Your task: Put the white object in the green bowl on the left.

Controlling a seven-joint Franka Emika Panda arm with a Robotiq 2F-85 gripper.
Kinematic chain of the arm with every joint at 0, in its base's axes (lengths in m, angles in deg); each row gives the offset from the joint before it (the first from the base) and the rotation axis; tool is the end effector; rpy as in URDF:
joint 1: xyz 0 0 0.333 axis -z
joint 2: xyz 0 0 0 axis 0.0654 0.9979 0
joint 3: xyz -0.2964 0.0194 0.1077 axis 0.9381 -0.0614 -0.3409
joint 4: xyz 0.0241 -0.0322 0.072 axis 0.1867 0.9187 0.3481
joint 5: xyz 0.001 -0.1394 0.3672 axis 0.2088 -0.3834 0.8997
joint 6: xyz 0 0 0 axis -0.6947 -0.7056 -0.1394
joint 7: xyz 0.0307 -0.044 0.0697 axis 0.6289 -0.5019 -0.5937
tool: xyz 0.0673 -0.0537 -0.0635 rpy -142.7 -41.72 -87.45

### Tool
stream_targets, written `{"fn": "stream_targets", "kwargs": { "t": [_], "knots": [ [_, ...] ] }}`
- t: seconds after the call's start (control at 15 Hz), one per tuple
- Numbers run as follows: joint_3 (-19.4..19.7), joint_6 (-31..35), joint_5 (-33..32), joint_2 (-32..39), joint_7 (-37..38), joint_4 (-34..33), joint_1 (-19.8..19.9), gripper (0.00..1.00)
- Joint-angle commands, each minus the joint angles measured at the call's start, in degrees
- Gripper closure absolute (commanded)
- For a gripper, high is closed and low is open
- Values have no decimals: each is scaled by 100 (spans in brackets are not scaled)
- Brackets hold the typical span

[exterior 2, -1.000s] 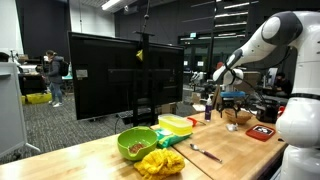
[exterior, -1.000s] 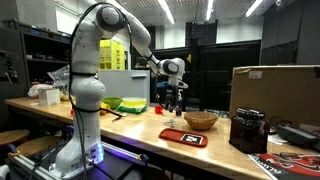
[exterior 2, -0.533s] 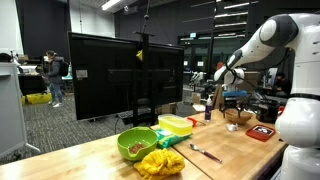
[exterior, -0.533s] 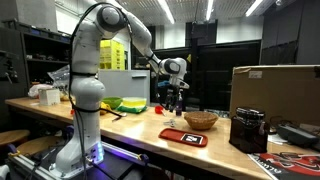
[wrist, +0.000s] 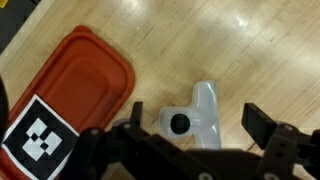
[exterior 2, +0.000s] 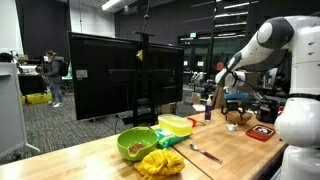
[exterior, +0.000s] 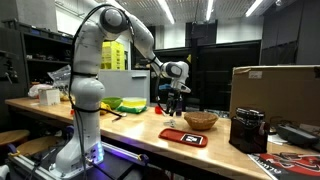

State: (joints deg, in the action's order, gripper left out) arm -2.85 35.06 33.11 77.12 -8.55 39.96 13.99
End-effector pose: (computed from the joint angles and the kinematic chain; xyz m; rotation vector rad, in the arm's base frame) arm 0.4083 -0.3047 0.3142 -2.7828 1.3547 0.5180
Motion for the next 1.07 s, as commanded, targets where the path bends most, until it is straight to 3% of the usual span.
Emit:
{"fn": "stream_targets", "kwargs": {
  "t": [0.0,1.0],
  "knots": [
    [13,-128,133,119,-157,-79,59,0],
    [42,133,761,708,-529,26,260,0]
  ]
}}
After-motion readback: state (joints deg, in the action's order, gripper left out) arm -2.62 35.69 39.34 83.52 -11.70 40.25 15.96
